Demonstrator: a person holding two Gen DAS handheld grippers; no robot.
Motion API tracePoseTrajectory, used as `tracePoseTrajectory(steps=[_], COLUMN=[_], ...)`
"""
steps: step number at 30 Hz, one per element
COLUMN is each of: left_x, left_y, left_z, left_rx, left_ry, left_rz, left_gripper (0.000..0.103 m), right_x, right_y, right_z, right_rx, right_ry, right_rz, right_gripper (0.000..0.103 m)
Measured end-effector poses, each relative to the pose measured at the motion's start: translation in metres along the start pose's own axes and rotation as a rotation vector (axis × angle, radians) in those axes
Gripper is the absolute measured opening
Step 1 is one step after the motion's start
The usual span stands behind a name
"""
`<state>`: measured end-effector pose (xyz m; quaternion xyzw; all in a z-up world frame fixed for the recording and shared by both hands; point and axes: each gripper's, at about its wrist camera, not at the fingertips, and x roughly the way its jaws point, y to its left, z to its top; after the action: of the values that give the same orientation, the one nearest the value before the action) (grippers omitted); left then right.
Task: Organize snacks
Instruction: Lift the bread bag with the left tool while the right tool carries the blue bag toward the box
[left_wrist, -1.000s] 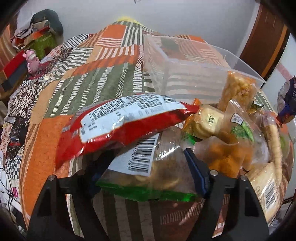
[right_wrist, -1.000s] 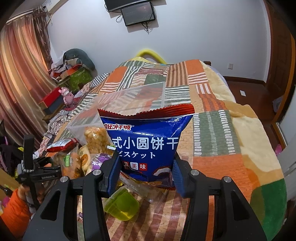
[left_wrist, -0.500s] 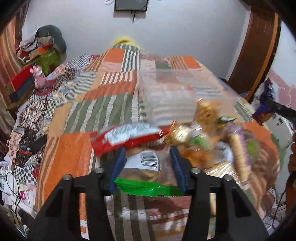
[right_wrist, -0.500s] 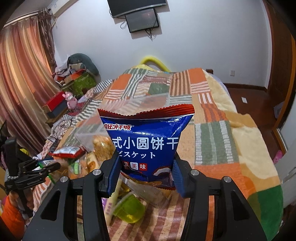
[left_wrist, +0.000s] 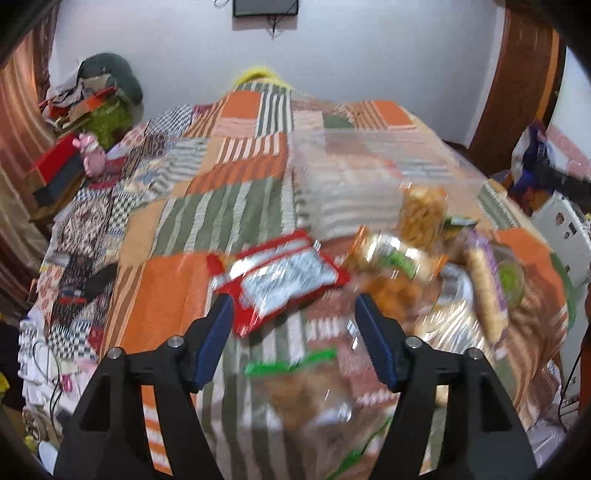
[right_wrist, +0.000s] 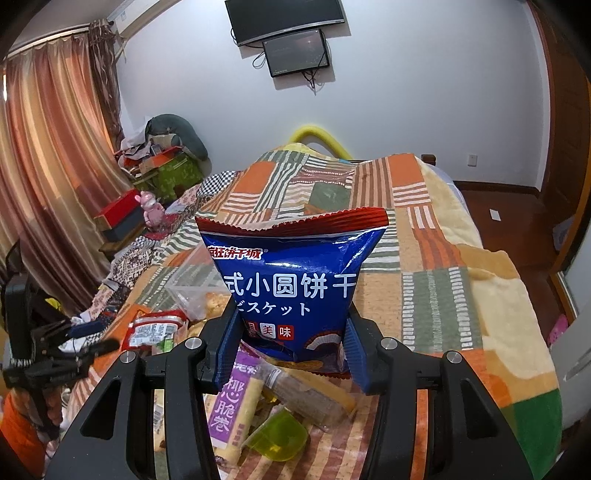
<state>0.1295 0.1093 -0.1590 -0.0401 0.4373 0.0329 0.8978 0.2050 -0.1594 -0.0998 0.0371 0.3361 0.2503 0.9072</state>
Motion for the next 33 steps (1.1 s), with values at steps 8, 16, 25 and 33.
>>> tracePoseTrajectory(steps=[8, 16, 25, 33], left_x=[0.013, 0.043, 0.004, -0.021], left_y=[0.009, -0.008, -0.002, -0.013], left_z=[-0.048, -0.06, -0.027, 0.045], left_rx=[-0.107, -0.102, -0.081, -0.051], left_ry=[0.13, 0.165, 0.025, -0.163], left_rz=[-0.095, -0.088, -0.044, -0.07], left_gripper=[0.08, 0.055, 0.051, 0.051], right_x=[-0.003, -0.01, -0.014, -0.006], right_y=[-0.001, 0.005, 0.001, 0.001], right_z=[0.0, -0.004, 0.002, 0.02], right_rx=[0.008, -0.012, -0.018, -0.024], right_ry=[-0.008, -0.007, -0.025, -0.062], right_rz=[-0.001, 0.002, -0.013, -0.022], right_gripper=[0.047, 0.047, 0.047, 0.047])
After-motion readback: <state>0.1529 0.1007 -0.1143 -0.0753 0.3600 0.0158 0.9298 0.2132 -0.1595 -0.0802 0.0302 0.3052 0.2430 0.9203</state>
